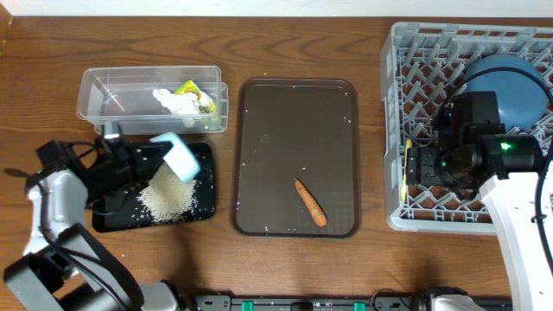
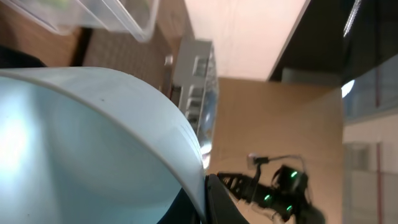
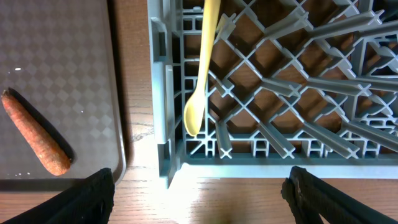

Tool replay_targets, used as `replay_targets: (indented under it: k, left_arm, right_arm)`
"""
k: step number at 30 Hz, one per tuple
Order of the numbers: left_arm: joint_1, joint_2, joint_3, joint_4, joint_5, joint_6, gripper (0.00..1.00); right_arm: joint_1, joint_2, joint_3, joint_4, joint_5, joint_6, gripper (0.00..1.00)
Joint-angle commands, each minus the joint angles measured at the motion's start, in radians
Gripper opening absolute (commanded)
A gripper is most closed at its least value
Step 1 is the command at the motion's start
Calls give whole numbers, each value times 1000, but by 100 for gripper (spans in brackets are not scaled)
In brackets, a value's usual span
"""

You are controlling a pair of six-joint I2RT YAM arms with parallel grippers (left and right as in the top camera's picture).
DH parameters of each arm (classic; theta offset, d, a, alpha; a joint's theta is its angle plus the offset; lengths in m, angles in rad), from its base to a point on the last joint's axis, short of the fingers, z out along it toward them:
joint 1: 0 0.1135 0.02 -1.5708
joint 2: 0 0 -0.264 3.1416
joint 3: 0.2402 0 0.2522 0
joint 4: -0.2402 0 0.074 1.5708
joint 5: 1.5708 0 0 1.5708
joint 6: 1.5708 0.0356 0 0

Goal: Sort waste into correct bins and load items into the dishwasher rack
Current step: 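Carry the bowl left and tip the rice onto the black tray, then bring the empty bowl back and set it on the brown tray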

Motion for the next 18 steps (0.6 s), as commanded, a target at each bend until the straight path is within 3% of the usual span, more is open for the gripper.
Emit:
replay_targets:
  k: [1,5,11,18]
  left_arm:
    - [-104,-78,18,-5,-101,-11,6]
    - [-296,-145,42,63,-335,-100,6]
    - [-642,-156,43,301,-656,-260,6]
    - [-970,-65,43,528,-940,-302,6]
  right_arm:
    - [-11,0,14,0,-4,-7,87]
    - [-11,0,14,0,-4,-7,87]
    - [-11,0,14,-2,-4,-7,87]
    - [-11,0,14,-8,-4,-7,87]
